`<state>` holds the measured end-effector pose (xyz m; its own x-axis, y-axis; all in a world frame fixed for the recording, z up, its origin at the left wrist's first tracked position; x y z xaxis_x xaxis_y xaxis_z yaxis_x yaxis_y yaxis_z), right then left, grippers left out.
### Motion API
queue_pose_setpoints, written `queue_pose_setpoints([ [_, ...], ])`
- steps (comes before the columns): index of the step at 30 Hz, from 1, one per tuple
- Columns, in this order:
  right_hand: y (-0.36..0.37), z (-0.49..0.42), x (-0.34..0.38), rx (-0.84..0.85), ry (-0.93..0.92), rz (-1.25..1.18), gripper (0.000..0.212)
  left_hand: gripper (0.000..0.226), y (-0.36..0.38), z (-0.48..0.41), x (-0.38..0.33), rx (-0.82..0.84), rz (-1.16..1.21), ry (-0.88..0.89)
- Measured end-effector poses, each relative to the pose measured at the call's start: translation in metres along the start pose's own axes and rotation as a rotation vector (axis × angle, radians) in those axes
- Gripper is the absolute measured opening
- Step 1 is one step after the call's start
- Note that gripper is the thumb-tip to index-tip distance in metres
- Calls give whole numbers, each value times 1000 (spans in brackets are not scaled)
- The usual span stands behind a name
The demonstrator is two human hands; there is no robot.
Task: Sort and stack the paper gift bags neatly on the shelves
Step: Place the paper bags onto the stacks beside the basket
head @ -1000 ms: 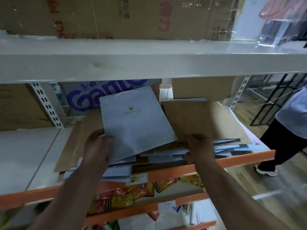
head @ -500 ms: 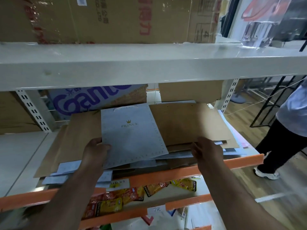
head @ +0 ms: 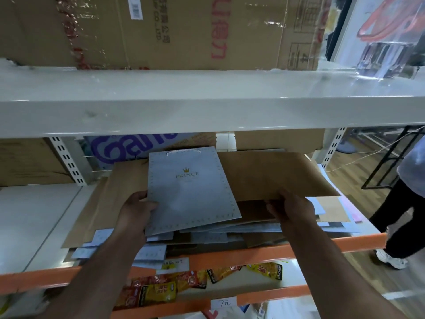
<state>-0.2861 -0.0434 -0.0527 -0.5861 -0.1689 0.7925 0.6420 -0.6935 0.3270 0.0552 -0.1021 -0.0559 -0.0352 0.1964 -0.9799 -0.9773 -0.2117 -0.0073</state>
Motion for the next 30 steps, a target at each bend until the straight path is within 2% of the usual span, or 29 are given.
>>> queue_pose_setpoints([
  [4, 2, 11, 2, 14, -50, -86, 12, 36, -9, 5, -1, -32, 41, -7],
  [8, 2, 23, -2, 58, -103, -34, 15, 34, -17, 20, -3, -64, 88, 31],
  [10, 4, 26, -10, 82, -94, -17, 18, 33, -22, 29, -3, -80, 105, 50],
  [14, 14, 38, -29, 135, -65, 27, 7, 34, -41, 44, 3, -135, 148, 73],
  [17, 28, 53, -45, 201, -21, -8, 14, 37, -62, 52, 7, -174, 197, 73],
  [24, 76, 105, -88, 343, 2, 58, 14, 30, -140, 72, 11, -227, 279, 85],
  [30, 122, 172, -146, 411, 40, 153, 11, 34, -245, 106, 17, -336, 332, 124],
])
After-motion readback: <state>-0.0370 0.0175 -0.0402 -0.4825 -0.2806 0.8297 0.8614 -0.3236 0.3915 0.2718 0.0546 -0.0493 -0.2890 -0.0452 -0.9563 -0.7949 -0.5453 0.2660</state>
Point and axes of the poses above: each hand's wrist, its own z-axis away from the middle knuckle, its own y-axis out of the palm, x = y × z, the point moved 4 cm from there along -z, towards the middle knuckle, and after that the axes turned 8 degrees about y, right-handed, at the moved point
